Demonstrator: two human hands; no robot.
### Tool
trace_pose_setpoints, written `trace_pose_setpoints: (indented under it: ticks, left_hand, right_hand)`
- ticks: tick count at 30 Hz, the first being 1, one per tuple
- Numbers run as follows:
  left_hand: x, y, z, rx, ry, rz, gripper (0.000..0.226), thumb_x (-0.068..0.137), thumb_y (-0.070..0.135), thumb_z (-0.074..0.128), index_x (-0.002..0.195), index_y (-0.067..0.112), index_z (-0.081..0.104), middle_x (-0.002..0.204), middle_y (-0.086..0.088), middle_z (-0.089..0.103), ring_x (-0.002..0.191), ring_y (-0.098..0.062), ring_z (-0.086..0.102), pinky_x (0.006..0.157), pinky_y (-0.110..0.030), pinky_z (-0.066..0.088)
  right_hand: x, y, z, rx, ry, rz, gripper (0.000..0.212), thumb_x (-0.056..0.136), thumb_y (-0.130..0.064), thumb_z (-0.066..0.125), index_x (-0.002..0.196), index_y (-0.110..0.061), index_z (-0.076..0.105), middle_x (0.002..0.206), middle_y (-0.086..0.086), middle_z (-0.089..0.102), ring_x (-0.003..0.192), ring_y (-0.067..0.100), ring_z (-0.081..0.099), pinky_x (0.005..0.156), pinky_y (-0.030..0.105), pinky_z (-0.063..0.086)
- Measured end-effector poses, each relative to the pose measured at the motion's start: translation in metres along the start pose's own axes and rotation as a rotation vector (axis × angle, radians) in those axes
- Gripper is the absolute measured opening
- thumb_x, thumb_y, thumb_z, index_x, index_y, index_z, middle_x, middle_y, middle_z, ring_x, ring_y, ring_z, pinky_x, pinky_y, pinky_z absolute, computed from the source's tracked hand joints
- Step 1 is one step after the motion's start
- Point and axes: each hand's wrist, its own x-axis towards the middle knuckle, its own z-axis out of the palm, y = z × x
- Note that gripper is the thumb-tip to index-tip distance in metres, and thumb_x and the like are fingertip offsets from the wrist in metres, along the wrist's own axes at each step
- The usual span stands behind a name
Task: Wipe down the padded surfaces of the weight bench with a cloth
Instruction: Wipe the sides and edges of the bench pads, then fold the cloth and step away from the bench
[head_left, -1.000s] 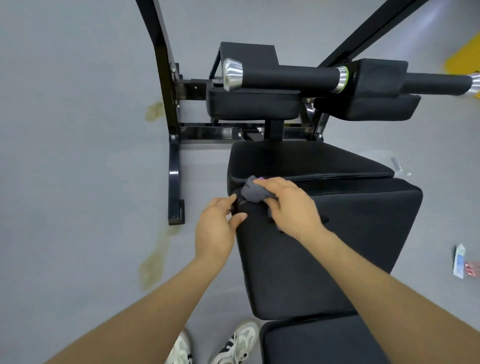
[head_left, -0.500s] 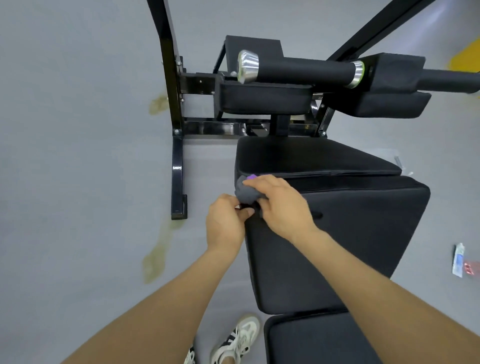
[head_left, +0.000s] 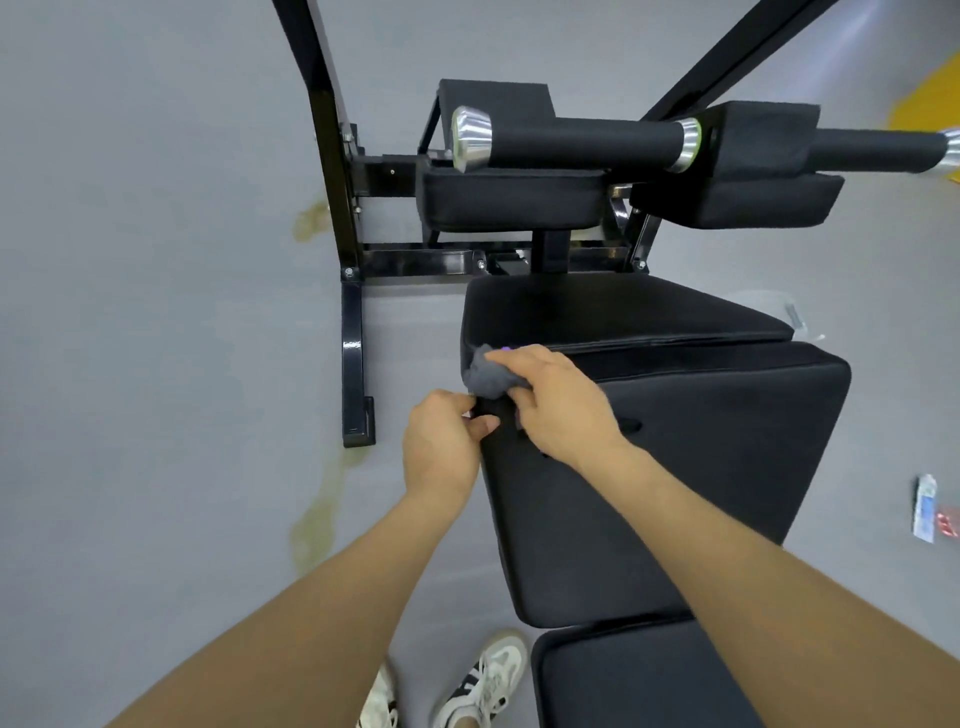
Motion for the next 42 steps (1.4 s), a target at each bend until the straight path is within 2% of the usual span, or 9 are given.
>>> trace_pose_setpoints:
  ticks: [2, 4, 8, 14, 18, 26, 36, 39, 42]
  left_hand:
    - [-0.002, 0.003, -0.002, 0.005, 0.007, -0.025, 0.031, 0.085, 0.018, 0.067, 0.114, 0.008, 0.066, 0.104, -0.008, 0.067, 0.096, -0.025, 0.061, 0.078, -0.026, 0.042]
    - [-0.004, 0.006, -0.002, 0.014, 0.010, -0.037, 0.038, 0.086, 0.020, 0.066, 0.122, 0.010, 0.061, 0.115, -0.007, 0.065, 0.103, -0.025, 0.061, 0.084, -0.026, 0.043]
    - [-0.003, 0.009, 0.002, 0.105, -0.004, -0.045, 0.035, 0.090, 0.021, 0.061, 0.123, 0.012, 0.056, 0.116, -0.007, 0.061, 0.101, -0.025, 0.059, 0.081, -0.032, 0.043]
    - [-0.013, 0.024, 0.011, 0.250, 0.052, 0.002, 0.034, 0.091, 0.011, 0.052, 0.124, 0.011, 0.043, 0.122, -0.006, 0.042, 0.108, -0.022, 0.047, 0.074, -0.028, 0.036]
    - [-0.006, 0.051, 0.022, 0.297, 0.120, 0.190, 0.040, 0.086, 0.006, 0.052, 0.125, 0.015, 0.047, 0.123, -0.003, 0.043, 0.111, -0.018, 0.043, 0.077, -0.024, 0.035]
    - [0.007, 0.098, 0.078, 0.410, -0.022, 0.420, 0.034, 0.092, 0.018, 0.051, 0.126, 0.019, 0.051, 0.127, 0.004, 0.045, 0.115, -0.014, 0.039, 0.076, -0.024, 0.037]
    - [0.012, 0.137, 0.142, 0.444, -0.119, 0.488, 0.031, 0.096, 0.023, 0.045, 0.126, 0.023, 0.052, 0.124, 0.011, 0.047, 0.111, -0.008, 0.040, 0.073, -0.023, 0.038]
    - [0.013, 0.150, 0.159, 0.451, -0.146, 0.517, 0.031, 0.096, 0.023, 0.045, 0.126, 0.024, 0.052, 0.124, 0.011, 0.047, 0.111, -0.008, 0.040, 0.074, -0.023, 0.039]
    - [0.012, 0.161, 0.171, 0.477, -0.175, 0.540, 0.032, 0.096, 0.023, 0.046, 0.127, 0.024, 0.051, 0.124, 0.011, 0.048, 0.111, -0.008, 0.040, 0.073, -0.023, 0.038]
  right_hand:
    - [-0.001, 0.027, -0.017, -0.028, -0.016, 0.055, 0.044, 0.094, -0.013, 0.046, 0.134, -0.031, 0.048, 0.131, -0.006, 0.050, 0.117, 0.020, 0.048, 0.092, 0.042, 0.045]
    - [-0.009, 0.061, -0.037, -0.078, 0.032, 0.182, 0.043, 0.095, -0.011, 0.045, 0.132, -0.032, 0.050, 0.131, -0.002, 0.051, 0.113, 0.024, 0.052, 0.086, 0.042, 0.048]
    - [-0.010, 0.071, -0.040, -0.192, 0.166, 0.333, 0.044, 0.088, -0.006, 0.048, 0.128, -0.023, 0.055, 0.125, 0.009, 0.053, 0.114, 0.032, 0.046, 0.086, 0.040, 0.042]
    - [-0.004, 0.029, -0.005, -0.048, 0.105, 0.049, 0.048, 0.088, -0.006, 0.048, 0.134, -0.021, 0.049, 0.127, 0.002, 0.051, 0.115, 0.025, 0.044, 0.095, 0.036, 0.039]
    - [-0.008, 0.073, -0.027, -0.099, 0.093, 0.011, 0.049, 0.090, -0.006, 0.048, 0.135, -0.025, 0.047, 0.126, -0.001, 0.051, 0.113, 0.022, 0.044, 0.092, 0.036, 0.041]
    - [-0.015, 0.148, -0.061, -0.165, 0.163, 0.034, 0.048, 0.088, -0.004, 0.048, 0.132, -0.025, 0.050, 0.120, -0.002, 0.053, 0.106, 0.024, 0.047, 0.083, 0.035, 0.042]
    - [-0.027, 0.253, -0.110, -0.223, 0.267, 0.268, 0.050, 0.081, 0.005, 0.047, 0.124, -0.018, 0.059, 0.117, 0.006, 0.056, 0.103, 0.033, 0.047, 0.084, 0.042, 0.042]
    - [-0.026, 0.273, -0.120, -0.161, 0.293, 0.334, 0.052, 0.082, 0.006, 0.044, 0.127, -0.019, 0.057, 0.119, 0.006, 0.055, 0.105, 0.032, 0.045, 0.088, 0.043, 0.043]
    - [-0.021, 0.285, -0.123, -0.001, 0.326, 0.450, 0.052, 0.084, 0.005, 0.039, 0.125, -0.021, 0.057, 0.116, 0.009, 0.052, 0.102, 0.035, 0.051, 0.081, 0.047, 0.050]
